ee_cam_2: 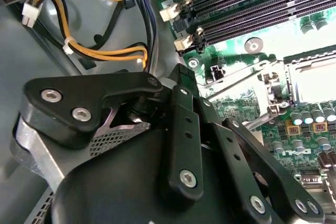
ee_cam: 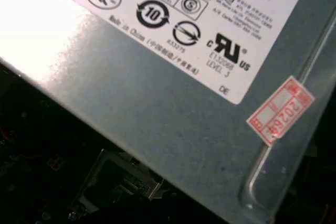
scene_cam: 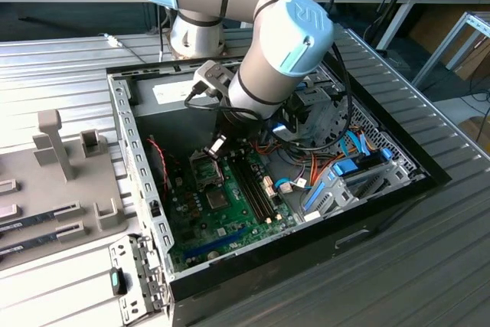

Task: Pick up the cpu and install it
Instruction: 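Close the cpu cover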

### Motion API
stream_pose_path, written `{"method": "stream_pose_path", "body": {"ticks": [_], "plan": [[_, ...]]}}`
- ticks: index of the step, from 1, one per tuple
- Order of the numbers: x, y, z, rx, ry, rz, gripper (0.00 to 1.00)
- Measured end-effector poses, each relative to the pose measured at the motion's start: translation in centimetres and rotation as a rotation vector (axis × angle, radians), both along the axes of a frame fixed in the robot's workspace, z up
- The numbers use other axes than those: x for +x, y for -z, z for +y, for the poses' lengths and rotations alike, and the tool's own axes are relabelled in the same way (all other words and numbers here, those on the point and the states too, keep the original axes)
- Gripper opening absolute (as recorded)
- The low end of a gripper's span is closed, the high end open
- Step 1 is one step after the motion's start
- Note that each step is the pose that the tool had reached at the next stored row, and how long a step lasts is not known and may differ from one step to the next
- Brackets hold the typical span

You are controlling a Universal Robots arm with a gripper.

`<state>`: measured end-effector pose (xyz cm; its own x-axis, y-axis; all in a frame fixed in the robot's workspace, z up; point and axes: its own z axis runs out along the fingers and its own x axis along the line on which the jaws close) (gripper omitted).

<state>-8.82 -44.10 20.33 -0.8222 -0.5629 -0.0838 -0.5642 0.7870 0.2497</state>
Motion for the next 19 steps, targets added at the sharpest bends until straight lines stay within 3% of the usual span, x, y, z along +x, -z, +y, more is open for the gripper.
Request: {"method": "stream_pose_path", "body": {"ticks": [5,9,15,19], "plan": [[-0.04,-0.22,-0.03,0.0033,0.0,0.0,0.11],[-0.03,-0.64,-0.03,0.0107,0.0,-0.0001,0.11],[-0.03,-1.22,-0.04,0.0283,0.0,-0.0001,0.11],[0.01,-1.14,-0.04,0.0311,0.0,0.001,0.11]]}}
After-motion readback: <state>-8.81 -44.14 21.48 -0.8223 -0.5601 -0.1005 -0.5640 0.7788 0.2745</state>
